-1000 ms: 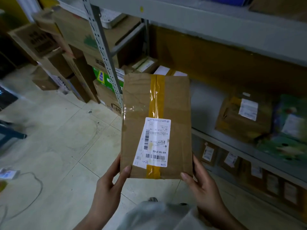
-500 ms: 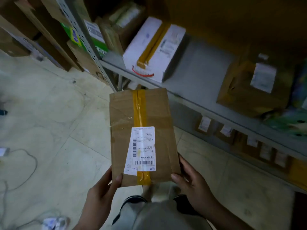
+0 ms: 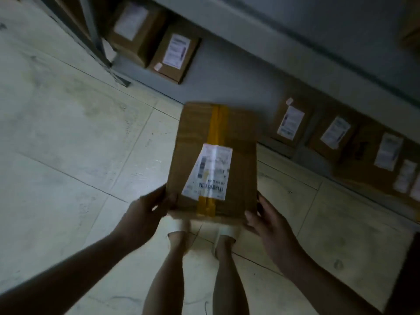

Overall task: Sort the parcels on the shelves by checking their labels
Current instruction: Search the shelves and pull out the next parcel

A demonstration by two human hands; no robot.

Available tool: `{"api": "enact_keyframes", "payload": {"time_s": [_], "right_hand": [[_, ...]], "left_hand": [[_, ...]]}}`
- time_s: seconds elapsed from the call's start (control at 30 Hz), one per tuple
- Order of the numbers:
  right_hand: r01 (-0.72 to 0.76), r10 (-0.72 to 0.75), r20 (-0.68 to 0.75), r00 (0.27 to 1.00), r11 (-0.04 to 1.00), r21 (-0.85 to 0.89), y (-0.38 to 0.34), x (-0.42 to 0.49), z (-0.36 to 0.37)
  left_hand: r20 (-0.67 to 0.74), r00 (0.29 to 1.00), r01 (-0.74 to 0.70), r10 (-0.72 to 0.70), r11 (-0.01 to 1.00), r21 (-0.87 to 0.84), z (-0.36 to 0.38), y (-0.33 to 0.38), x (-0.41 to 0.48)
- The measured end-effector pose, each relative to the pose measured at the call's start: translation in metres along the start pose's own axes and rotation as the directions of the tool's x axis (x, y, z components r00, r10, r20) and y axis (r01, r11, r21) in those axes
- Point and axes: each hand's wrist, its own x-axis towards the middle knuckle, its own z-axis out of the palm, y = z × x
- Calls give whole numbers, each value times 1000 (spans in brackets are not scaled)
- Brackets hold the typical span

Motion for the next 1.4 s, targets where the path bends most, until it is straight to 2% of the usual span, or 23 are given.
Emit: {"api": "enact_keyframes", "payload": {"time_s": [0.17,0.27,0.4,0.53,0.77,0.83,0.87,0.93,1.0,1.07,1.13,1.2,1.3,1.33,1.37,1.4], "right_hand": [[93,-107,-124,986,989,-114,3,93,-39],[100,-166,-223,960,955,-280,2,140,-61],[141,-168,-204,964,980,-139,5,201,-88],[188,-202,-197,959,978,-89,-12,245,-115],[199,-202,-151,968,979,-33,-28,263,-139],[155,-172,-185,967,982,-105,-17,258,-148],[112,-160,-219,963,970,-217,-7,258,-155],[9,-144,-230,962,863,-504,14,266,-170],[-71,-106,-181,978,648,-758,32,285,-181],[-89,-68,-137,988,474,-876,47,308,-182],[-91,-63,-125,990,385,-918,61,323,-177],[-88,-82,-121,989,330,-940,78,321,-163],[-29,-104,-57,993,255,-967,100,293,-146],[0,-112,-31,993,265,-964,107,284,-145],[19,-131,-25,991,320,-947,110,277,-146],[31,-176,-48,983,420,-907,111,273,-151]], "left_hand": [[31,987,-159,159,987,-18,30,39,116],[7,970,-242,242,970,-20,46,61,171],[-43,964,-263,261,962,-78,66,93,234],[-88,955,-288,284,957,-37,73,121,270],[-142,957,-262,254,965,-34,74,140,288],[-220,959,-207,176,970,-125,77,132,287],[-266,958,-162,109,968,-189,80,124,287],[-322,947,-93,2,959,-268,89,105,285],[-338,940,-66,-37,955,-288,104,81,281],[-336,941,-64,-39,955,-290,117,57,276],[-291,957,-37,-24,978,-204,130,35,273],[-229,972,27,-52,993,-113,142,13,268],[-178,973,134,-144,989,-70,161,-3,254],[-166,973,154,-163,986,-66,166,-4,250],[-155,974,160,-168,985,-62,171,-5,246],[-144,976,159,-165,986,-58,176,-4,244]]}}
